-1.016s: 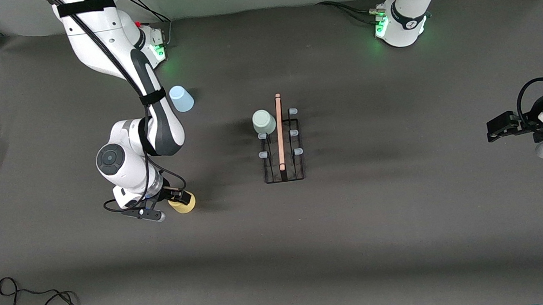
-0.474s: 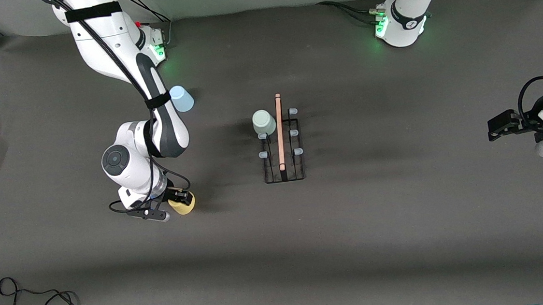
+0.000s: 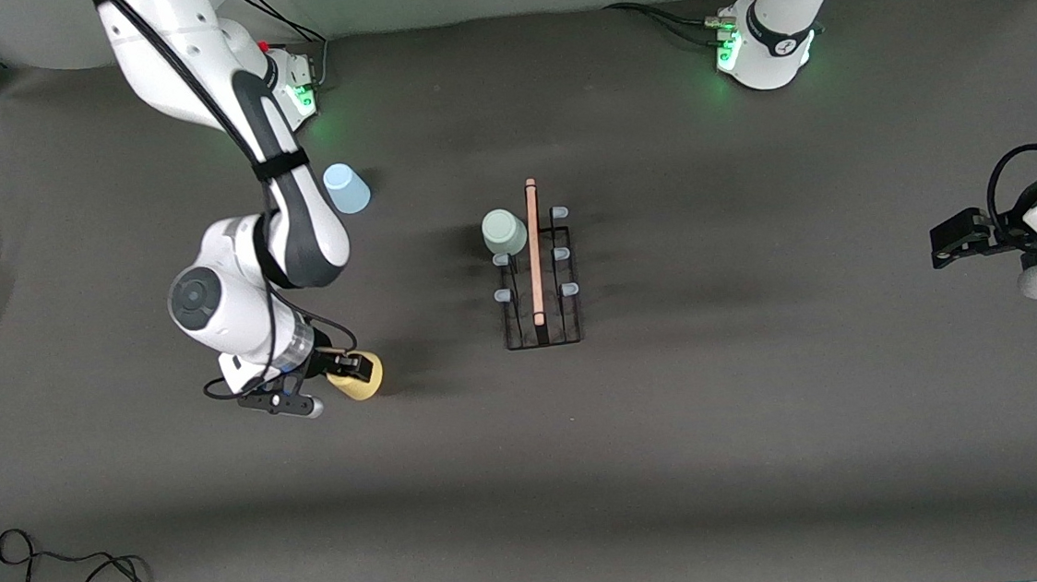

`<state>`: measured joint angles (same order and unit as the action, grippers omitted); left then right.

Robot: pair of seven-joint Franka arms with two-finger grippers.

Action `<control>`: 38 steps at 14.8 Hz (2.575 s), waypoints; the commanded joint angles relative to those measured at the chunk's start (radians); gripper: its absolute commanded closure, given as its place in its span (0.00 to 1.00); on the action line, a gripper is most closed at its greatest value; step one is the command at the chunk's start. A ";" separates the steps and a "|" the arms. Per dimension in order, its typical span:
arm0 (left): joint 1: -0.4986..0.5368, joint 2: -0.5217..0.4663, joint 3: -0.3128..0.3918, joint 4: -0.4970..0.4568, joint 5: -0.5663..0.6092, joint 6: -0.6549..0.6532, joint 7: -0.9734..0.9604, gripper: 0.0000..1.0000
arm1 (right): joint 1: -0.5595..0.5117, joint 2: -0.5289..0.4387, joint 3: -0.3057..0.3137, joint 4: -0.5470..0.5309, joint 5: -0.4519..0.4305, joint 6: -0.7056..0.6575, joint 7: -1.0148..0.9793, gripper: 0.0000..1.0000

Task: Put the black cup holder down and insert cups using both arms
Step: 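Carry the yellow cup to the rack and hang it on a peg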

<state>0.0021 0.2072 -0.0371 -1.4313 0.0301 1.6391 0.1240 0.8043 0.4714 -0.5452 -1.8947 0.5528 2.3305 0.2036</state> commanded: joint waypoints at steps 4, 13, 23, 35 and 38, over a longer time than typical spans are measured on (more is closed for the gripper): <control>0.004 -0.020 0.003 -0.014 0.005 -0.016 0.014 0.00 | 0.131 -0.056 -0.010 0.106 0.007 -0.108 0.314 0.92; 0.002 -0.017 0.005 -0.011 0.005 0.002 0.014 0.00 | 0.300 -0.036 -0.010 0.189 -0.111 -0.109 0.666 0.93; 0.001 -0.015 0.003 -0.009 0.005 0.010 0.014 0.00 | 0.352 0.042 -0.006 0.195 -0.123 -0.043 0.741 0.94; 0.001 -0.015 0.003 -0.011 0.005 0.022 0.014 0.00 | 0.360 0.082 -0.007 0.195 -0.120 -0.013 0.751 0.00; 0.001 -0.015 0.003 -0.011 0.005 0.024 0.014 0.00 | 0.345 0.040 -0.021 0.200 -0.125 -0.078 0.723 0.00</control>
<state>0.0057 0.2072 -0.0353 -1.4313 0.0300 1.6539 0.1240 1.1586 0.5433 -0.5542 -1.7127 0.4489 2.3087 0.9281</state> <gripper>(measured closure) 0.000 0.000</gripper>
